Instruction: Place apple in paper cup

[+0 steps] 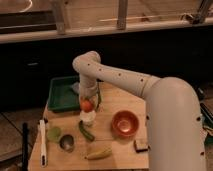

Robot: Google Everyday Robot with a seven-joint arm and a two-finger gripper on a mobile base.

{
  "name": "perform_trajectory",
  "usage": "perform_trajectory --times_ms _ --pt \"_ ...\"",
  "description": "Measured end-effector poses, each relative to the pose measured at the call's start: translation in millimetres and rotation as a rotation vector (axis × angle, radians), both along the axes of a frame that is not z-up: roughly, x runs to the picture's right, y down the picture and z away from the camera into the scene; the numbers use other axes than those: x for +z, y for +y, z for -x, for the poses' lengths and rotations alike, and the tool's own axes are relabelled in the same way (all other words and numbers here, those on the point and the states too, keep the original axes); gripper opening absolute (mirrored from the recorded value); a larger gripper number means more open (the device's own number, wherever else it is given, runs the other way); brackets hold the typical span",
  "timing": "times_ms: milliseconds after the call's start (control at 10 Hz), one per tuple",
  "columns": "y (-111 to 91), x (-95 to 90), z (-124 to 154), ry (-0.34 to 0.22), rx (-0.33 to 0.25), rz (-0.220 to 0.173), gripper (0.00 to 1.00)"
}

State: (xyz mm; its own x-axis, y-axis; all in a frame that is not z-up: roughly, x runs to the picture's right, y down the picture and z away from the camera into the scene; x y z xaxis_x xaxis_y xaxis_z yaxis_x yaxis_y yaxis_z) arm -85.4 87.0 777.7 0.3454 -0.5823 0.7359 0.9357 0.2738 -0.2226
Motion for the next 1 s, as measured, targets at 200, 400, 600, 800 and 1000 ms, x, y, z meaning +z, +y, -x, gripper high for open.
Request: perform_trajectory --times_ms 200,400,600,800,1000 --pt "0.4 0.0 -0.2 0.003 0.003 0.002 0.38" --pt "0.3 0.0 -0.1 0.003 0.003 0.002 0.38" --pt "0.4 0.0 -0.1 0.005 0.005 0.002 0.38" --pt "0.4 0.1 0.0 0.006 0.006 0.002 0.38" --pt "0.9 0.1 -0.1 0.009 0.009 0.003 0.38"
